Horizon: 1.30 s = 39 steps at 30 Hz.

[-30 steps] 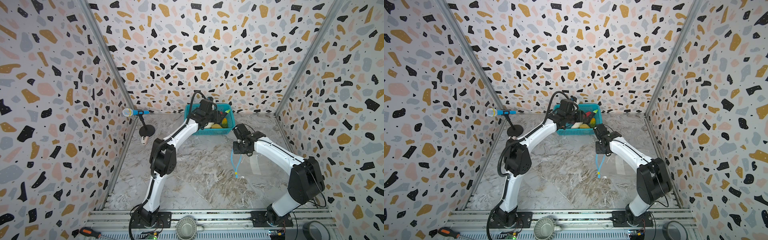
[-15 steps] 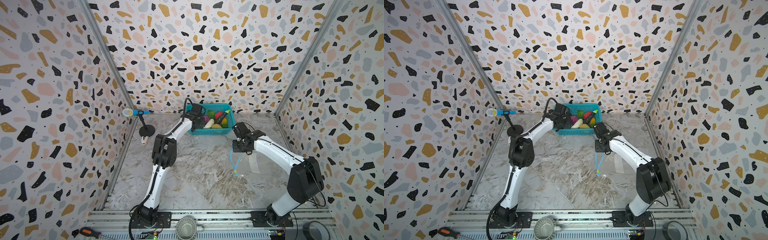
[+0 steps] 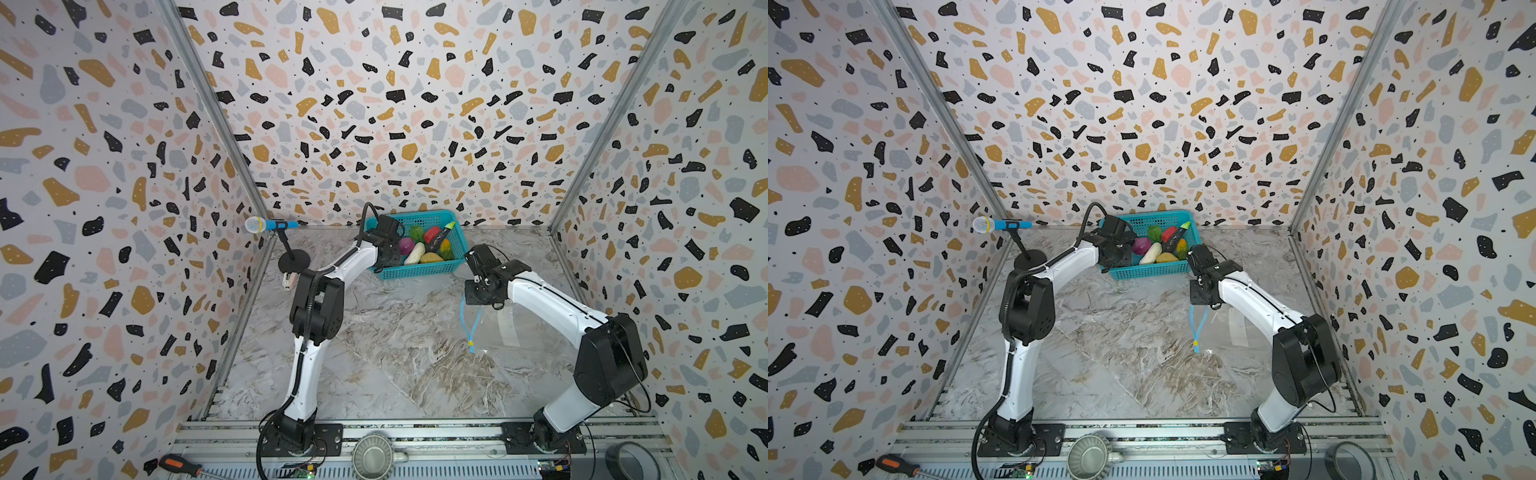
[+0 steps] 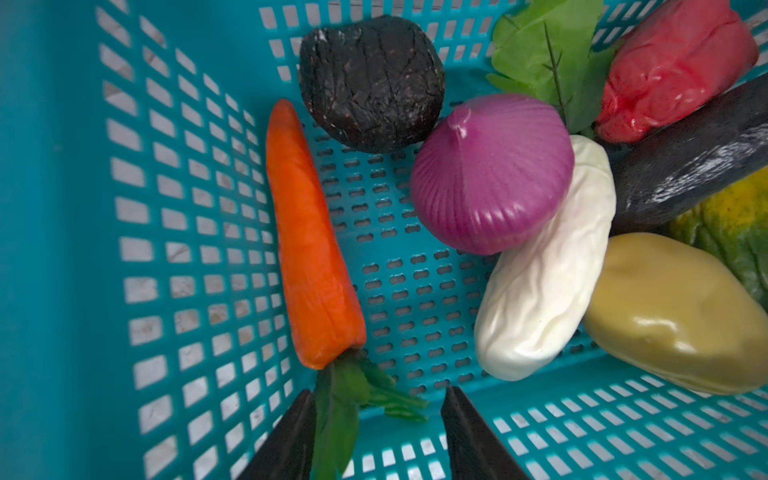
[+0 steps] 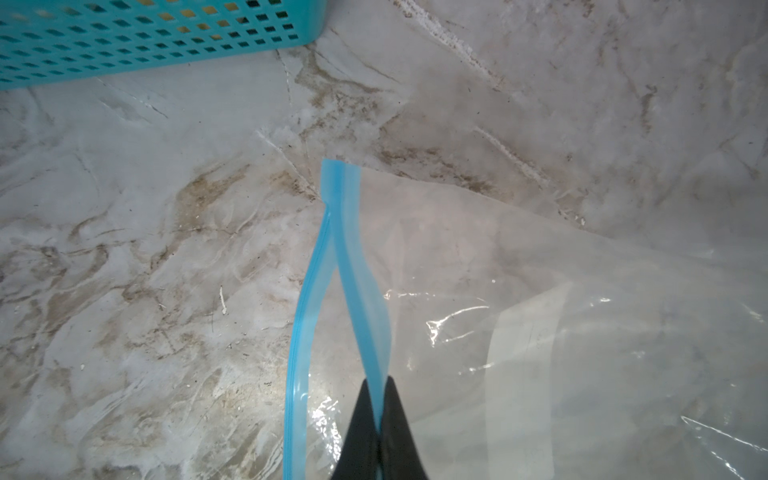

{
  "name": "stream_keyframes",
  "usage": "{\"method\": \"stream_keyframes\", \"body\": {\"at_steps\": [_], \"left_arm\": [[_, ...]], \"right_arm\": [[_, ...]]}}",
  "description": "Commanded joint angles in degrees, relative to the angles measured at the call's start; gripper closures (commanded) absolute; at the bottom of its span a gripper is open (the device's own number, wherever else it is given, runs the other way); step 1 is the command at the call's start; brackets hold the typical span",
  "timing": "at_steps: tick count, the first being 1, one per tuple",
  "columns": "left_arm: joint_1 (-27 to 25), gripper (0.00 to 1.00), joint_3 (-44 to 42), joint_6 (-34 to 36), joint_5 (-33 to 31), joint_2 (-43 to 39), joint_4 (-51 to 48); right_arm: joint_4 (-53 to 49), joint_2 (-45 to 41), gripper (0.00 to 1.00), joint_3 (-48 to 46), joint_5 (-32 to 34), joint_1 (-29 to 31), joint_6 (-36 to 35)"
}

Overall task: Place the food in the zip-top bag and seal the zipper
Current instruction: 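Move the left gripper over the teal basket while right holds the bag edge, then grasp the dark eggplant by its green tip with the left gripper and lift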

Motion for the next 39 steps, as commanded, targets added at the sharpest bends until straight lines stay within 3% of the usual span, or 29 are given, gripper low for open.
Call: {"method": "stream_keyframes", "body": {"at_steps": [1, 17, 24, 29, 35, 39], "left_arm": [[1.55, 0.48, -4.07, 1.23, -2.04, -3.06, 0.96], [7.09, 0.48, -14.14, 2.76, -2.63, -9.04, 3.76], [4.56, 0.45, -18.28, 8.54, 6.89, -15.32, 15.33], [-0.24, 0.45, -13.77, 17.29, 10.79, -14.69, 21.25], [-3.23, 0.45, -3.87, 25.44, 15.87, -8.11, 24.89], [-3.98, 0.35, 1.95, 28.93, 21.57, -3.3, 23.32]], "right_arm": [[-0.9, -1.32, 1.0, 0.16, 0.29, 0.16, -0.1], [-0.55, -1.24, 1.0, -0.23, 0.38, 0.94, 0.47], [0.34, -0.77, 1.0, 0.72, -1.56, 1.31, 0.41], [0.8, -0.21, 1.0, 1.1, -2.92, 1.34, -0.52], [1.8, 0.09, 1.0, 1.13, -5.41, 1.19, -1.62], [0.51, -0.07, 1.0, 2.42, -4.97, 0.59, -2.06]]}}
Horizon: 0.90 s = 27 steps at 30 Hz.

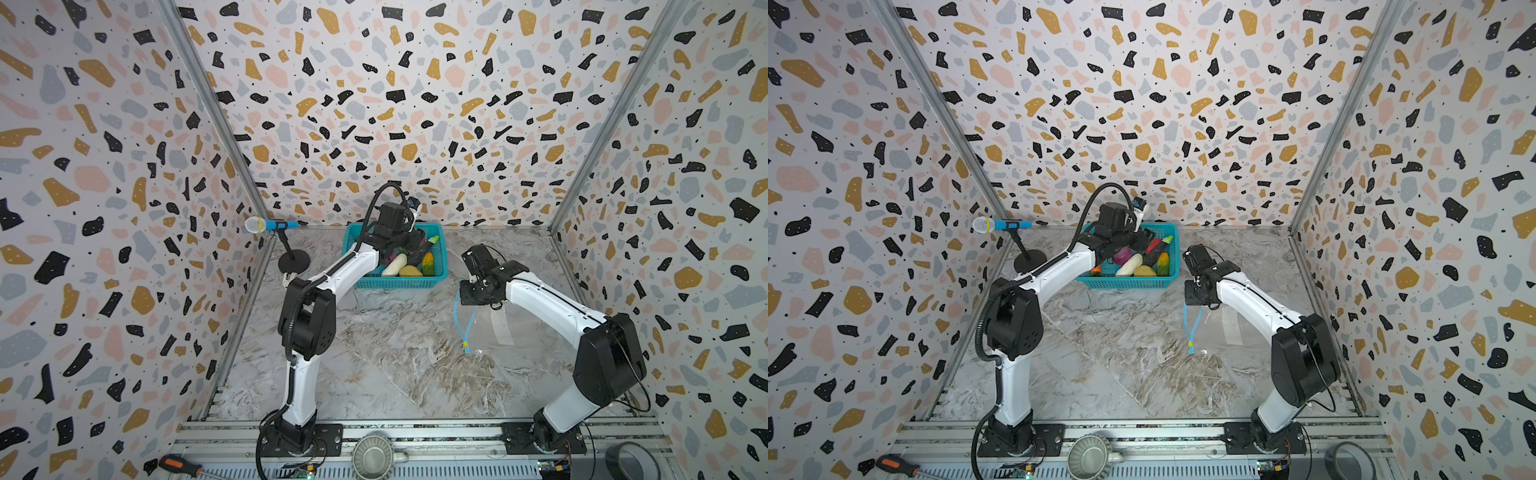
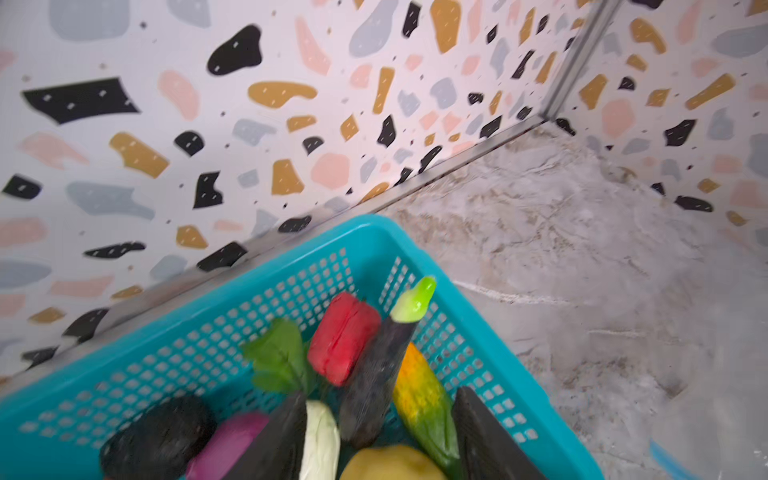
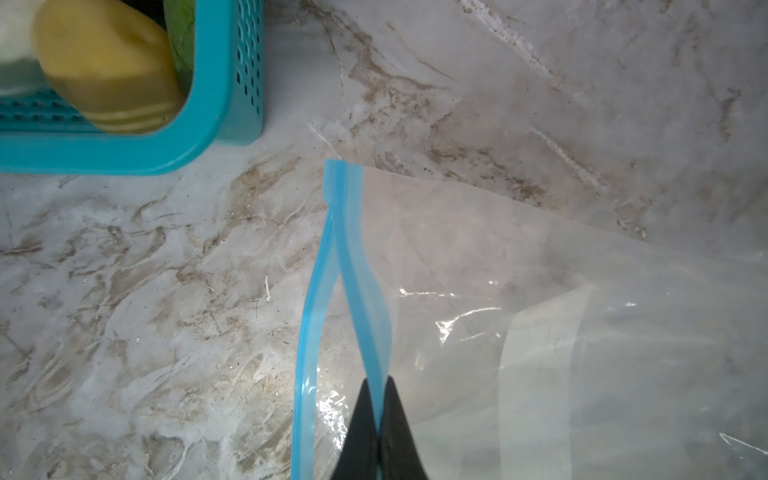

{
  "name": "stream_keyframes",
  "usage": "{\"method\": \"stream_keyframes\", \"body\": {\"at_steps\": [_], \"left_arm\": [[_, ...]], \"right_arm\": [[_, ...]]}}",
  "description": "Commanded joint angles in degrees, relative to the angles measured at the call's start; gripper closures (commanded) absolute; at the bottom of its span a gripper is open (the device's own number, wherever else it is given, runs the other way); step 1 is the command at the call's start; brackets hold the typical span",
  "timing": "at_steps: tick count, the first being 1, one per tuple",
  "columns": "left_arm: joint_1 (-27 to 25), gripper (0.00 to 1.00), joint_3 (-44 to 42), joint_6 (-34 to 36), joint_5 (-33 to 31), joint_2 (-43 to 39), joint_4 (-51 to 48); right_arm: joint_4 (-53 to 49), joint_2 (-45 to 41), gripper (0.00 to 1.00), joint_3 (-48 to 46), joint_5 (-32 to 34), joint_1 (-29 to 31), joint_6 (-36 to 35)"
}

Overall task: Place the food in the zip-top bag and seal the zipper
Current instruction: 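Grasp the dark eggplant by its green tip with the left gripper and lift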

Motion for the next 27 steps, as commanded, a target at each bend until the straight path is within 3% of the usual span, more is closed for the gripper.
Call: {"method": "stream_keyframes", "body": {"at_steps": [1, 9, 14, 27], "left_arm": [[-0.02, 0.33, 5.1, 6.21, 6.03, 4.74, -0.38], [-0.25, 0.3, 15.2, 13.46, 10.12, 13.12, -6.3], [-0.05, 0.29, 14.98, 19.64, 13.06, 14.29, -4.71], [-0.05, 0.33, 19.19, 21.94, 14.87, 18.84, -3.3]], "right_arm": [[-1.45, -0.51, 1.0, 2.59, -0.14, -0.48, -0.92], [-2.55, -0.48, 1.0, 4.14, -0.12, -1.04, -1.48], [-1.79, -0.64, 1.0, 3.98, -1.13, -1.2, -1.31], [-1.83, -1.65, 1.0, 3.0, -0.67, -1.2, -0.7]]}}
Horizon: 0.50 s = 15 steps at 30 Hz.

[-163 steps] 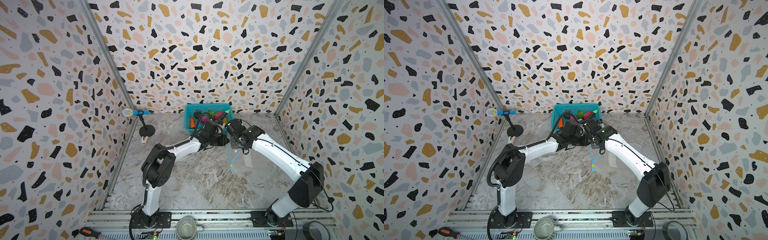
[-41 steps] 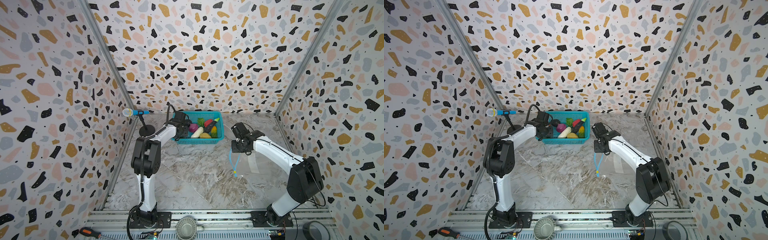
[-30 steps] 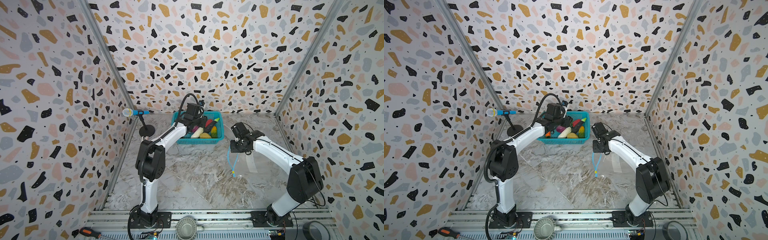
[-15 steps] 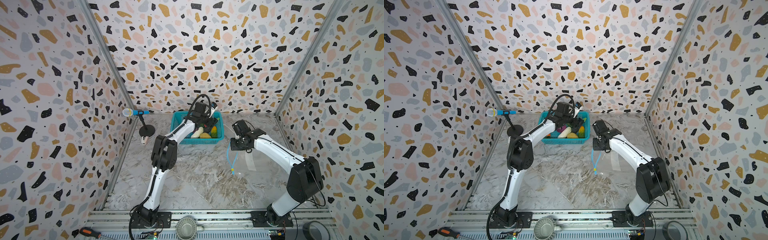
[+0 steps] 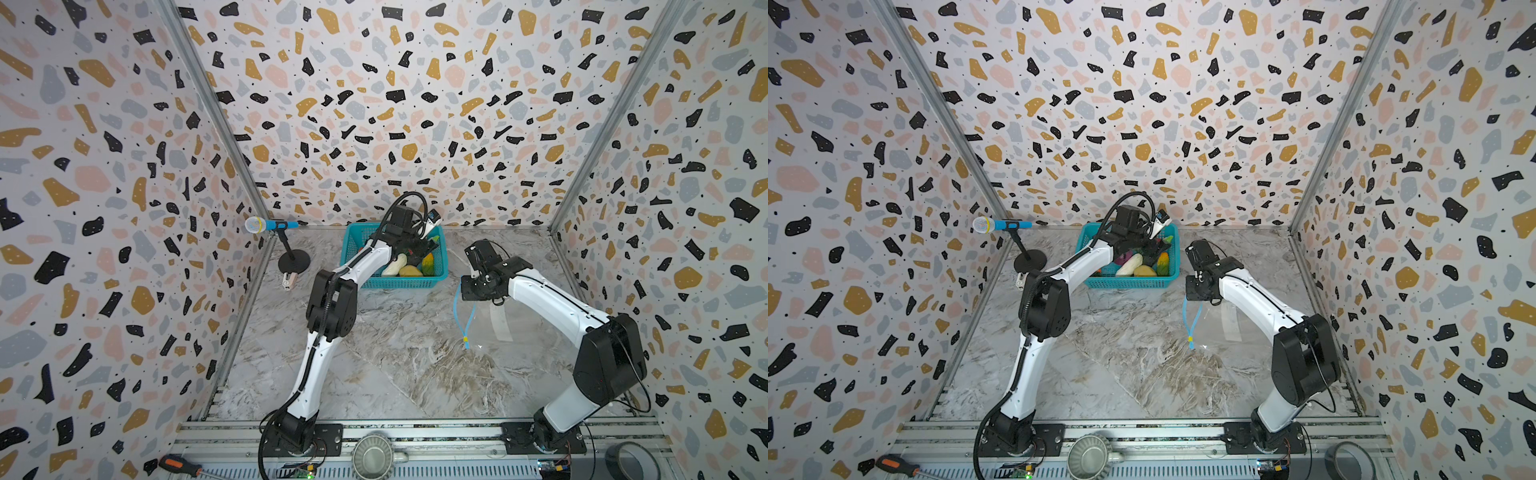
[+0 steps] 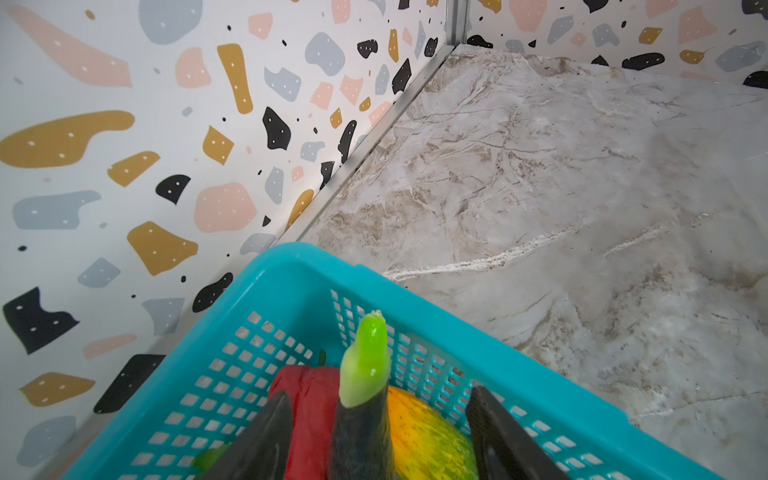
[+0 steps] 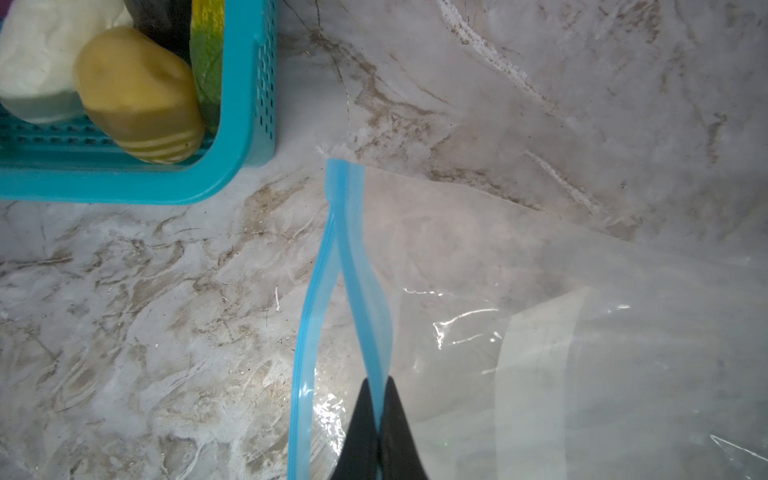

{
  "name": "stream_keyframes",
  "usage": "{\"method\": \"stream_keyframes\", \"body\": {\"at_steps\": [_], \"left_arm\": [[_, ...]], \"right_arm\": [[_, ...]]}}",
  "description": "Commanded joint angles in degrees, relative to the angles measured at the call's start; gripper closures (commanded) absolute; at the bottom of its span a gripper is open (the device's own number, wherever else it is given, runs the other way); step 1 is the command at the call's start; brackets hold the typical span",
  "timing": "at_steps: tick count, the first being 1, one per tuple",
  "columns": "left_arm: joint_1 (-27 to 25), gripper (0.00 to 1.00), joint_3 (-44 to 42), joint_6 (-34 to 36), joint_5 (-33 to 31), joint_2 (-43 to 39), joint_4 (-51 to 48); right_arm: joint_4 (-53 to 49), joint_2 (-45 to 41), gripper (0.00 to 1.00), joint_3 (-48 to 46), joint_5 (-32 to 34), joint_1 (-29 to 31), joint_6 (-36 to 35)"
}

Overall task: Place the food in the zip-top bag and seal the zipper
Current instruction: 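Grasp the dark eggplant by its green tip with the left gripper and lift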

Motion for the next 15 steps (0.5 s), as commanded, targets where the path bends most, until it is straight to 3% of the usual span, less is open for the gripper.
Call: {"method": "stream_keyframes", "body": {"at_steps": [1, 8, 15], "left_arm": [[0.06, 0.34, 2.55, 1.68, 2.07, 2.08, 0.35], [0.06, 0.4, 3.54, -0.9, 2.11, 3.9, 2.32], [0.06, 0.54, 3.67, -3.19, 0.99, 4.41, 4.97]], "right_arm": [[-1.43, -1.71, 1.0, 0.75, 0.47, -0.13, 0.37], [-0.87, -1.58, 1.0, 0.04, -0.22, -0.11, 0.86], [-1.06, -1.58, 1.0, 0.43, -0.35, -0.08, 0.87]]}}
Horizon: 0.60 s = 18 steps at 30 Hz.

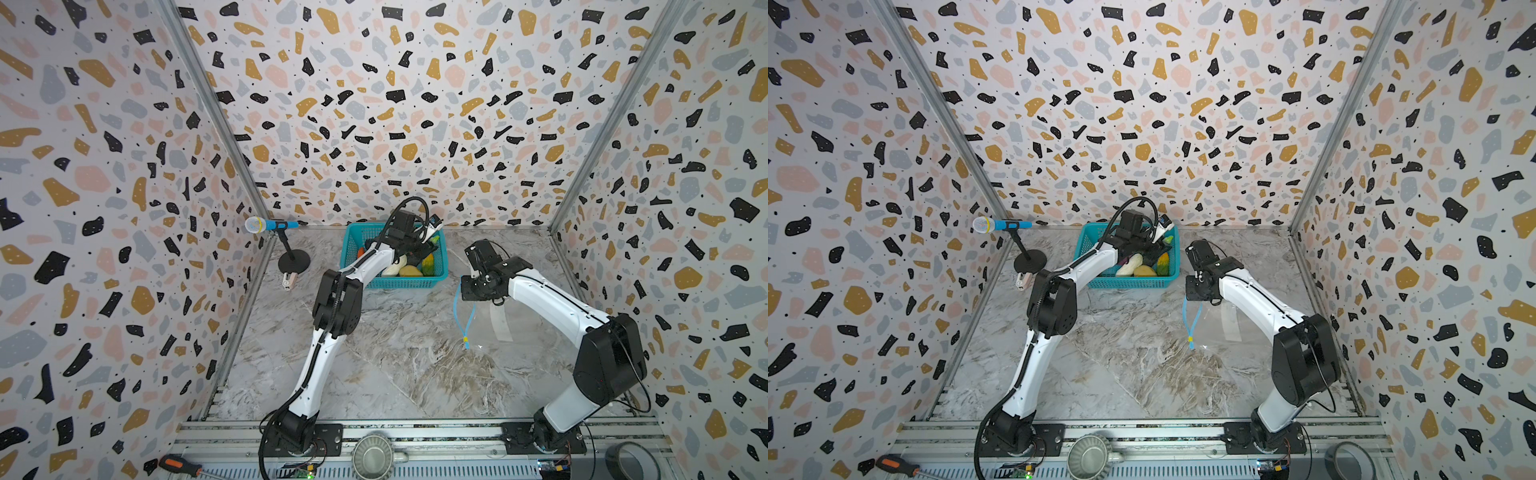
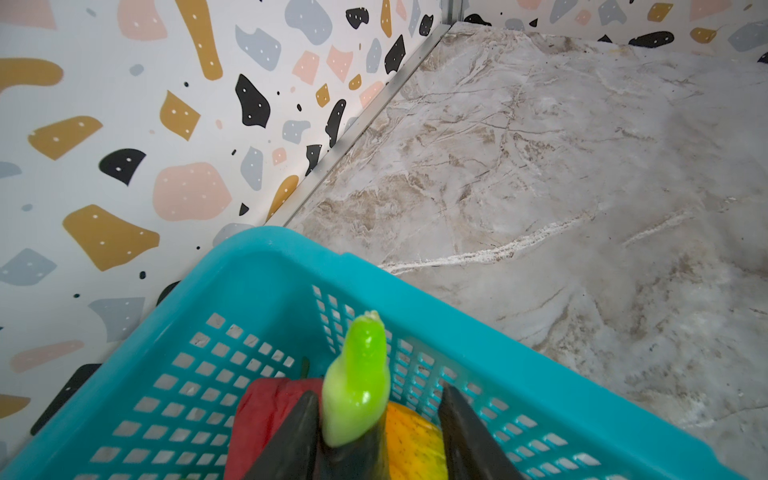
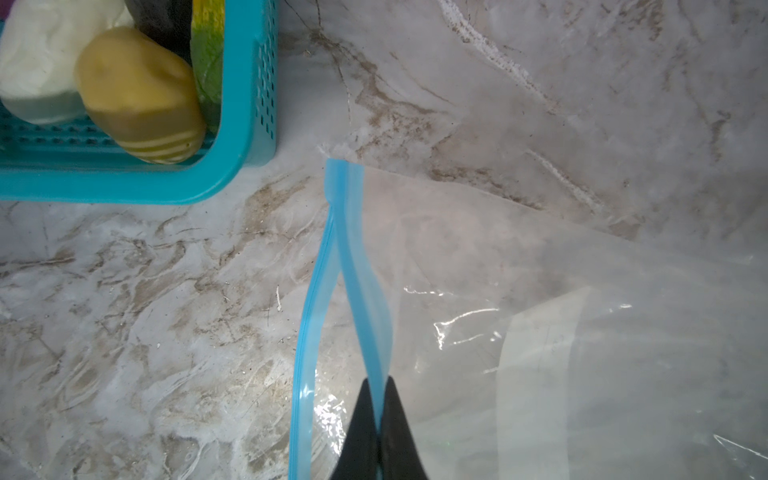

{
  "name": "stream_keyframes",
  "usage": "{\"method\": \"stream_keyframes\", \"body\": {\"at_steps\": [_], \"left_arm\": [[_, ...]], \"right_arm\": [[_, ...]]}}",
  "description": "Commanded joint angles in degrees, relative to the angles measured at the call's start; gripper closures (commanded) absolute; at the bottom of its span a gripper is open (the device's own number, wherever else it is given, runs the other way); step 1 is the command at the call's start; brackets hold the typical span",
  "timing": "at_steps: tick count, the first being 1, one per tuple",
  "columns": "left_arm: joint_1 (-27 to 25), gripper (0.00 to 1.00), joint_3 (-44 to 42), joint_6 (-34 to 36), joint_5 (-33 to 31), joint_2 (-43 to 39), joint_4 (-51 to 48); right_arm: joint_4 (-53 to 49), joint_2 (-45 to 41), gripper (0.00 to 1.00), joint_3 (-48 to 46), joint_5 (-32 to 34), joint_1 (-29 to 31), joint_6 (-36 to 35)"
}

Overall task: Place the food in the zip-top bag and seal the zipper
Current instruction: 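Grasp the dark eggplant by its green tip with the left gripper and lift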

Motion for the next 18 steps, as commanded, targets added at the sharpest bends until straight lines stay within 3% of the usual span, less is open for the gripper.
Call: {"method": "stream_keyframes", "body": {"at_steps": [1, 7, 10, 14, 18], "left_arm": [[0.06, 0.57, 1.97, -1.71, -0.06, 0.31, 3.73], [0.02, 0.66, 1.75, -2.28, -0.83, 0.65, 4.46], [0.06, 0.66, 1.75, -2.38, -1.27, 0.65, 4.7], [0.06, 0.51, 1.75, -2.16, -2.09, 0.85, 5.28], [-0.07, 0.45, 2.86, -1.97, -2.55, 1.63, 5.27]], "right_arm": [[-1.05, -1.56, 1.0, 0.47, -0.09, -0.04, 0.57], [-1.16, -1.65, 1.0, 0.61, 0.15, -0.04, 0.58], [-1.24, -1.72, 1.0, 0.65, 0.09, -0.06, 0.59], [-1.23, -1.73, 1.0, 0.65, 0.11, -0.05, 0.66], [-1.29, -1.83, 1.0, 0.54, 0.18, -0.04, 0.66]]}}
